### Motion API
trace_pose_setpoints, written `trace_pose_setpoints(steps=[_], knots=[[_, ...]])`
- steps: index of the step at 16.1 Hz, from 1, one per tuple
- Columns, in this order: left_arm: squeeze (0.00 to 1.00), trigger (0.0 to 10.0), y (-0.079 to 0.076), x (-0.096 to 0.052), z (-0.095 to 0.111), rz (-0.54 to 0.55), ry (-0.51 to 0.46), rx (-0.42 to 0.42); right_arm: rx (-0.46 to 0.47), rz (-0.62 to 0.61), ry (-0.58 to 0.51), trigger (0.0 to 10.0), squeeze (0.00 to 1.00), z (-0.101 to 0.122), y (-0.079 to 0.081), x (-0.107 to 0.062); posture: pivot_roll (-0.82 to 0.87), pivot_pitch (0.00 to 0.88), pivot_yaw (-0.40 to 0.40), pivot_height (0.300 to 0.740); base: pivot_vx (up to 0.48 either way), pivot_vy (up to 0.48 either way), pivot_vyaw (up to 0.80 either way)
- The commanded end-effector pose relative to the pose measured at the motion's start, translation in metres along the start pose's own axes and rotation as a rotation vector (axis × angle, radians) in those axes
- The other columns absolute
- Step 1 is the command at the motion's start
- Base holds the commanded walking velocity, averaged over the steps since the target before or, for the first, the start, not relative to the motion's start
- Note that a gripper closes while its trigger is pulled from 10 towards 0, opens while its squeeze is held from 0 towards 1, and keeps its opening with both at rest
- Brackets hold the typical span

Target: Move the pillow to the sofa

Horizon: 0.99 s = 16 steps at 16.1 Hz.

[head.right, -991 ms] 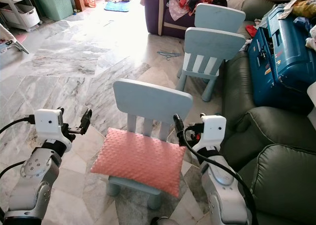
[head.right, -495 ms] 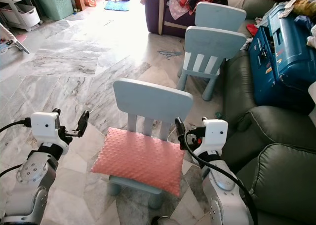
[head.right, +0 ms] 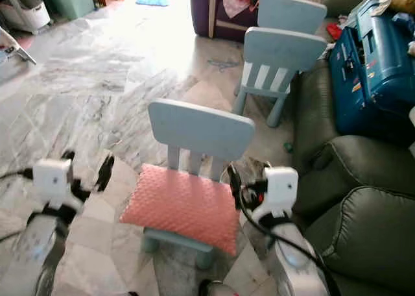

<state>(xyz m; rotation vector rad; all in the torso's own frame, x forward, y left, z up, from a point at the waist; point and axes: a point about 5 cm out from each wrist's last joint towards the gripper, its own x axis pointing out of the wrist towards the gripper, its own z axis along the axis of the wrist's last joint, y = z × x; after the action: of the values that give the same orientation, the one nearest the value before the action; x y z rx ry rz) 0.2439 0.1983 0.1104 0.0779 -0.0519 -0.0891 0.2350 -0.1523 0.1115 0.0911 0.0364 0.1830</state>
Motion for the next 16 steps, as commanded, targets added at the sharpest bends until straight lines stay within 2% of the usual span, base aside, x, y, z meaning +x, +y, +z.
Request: trace_pose_setpoints(steps=[1,4,12,16], knots=[[0.0,10.0,-0.0032,-0.0031,0.0006,-0.021,0.003,0.011,-0.012,0.003,-0.004,10.0,0.0,0.0029,0.0002,-0.0027,-0.07,0.209,-0.042,0.74,0.0,0.0,0.0],[0.0,10.0,-0.0088,-0.0054,-0.0001,-0.035,0.007,0.002,-0.014,0.008,0.002,10.0,0.0,0.0029,0.0012,-0.0043,-0.07,0.215,-0.043,0.74,0.0,0.0,0.0],[0.0,10.0,-0.0074,-0.004,0.0011,-0.034,0.011,0.005,-0.016,0.02,0.015,10.0,0.0,0.002,0.0023,-0.0058,-0.07,0.218,-0.043,0.74,0.0,0.0,0.0],[0.0,10.0,-0.0073,-0.0038,-0.0001,-0.03,0.019,0.004,-0.01,0.021,0.019,10.0,0.0,0.0014,0.0026,-0.006,-0.07,0.219,-0.043,0.711,0.0,0.0,0.0]])
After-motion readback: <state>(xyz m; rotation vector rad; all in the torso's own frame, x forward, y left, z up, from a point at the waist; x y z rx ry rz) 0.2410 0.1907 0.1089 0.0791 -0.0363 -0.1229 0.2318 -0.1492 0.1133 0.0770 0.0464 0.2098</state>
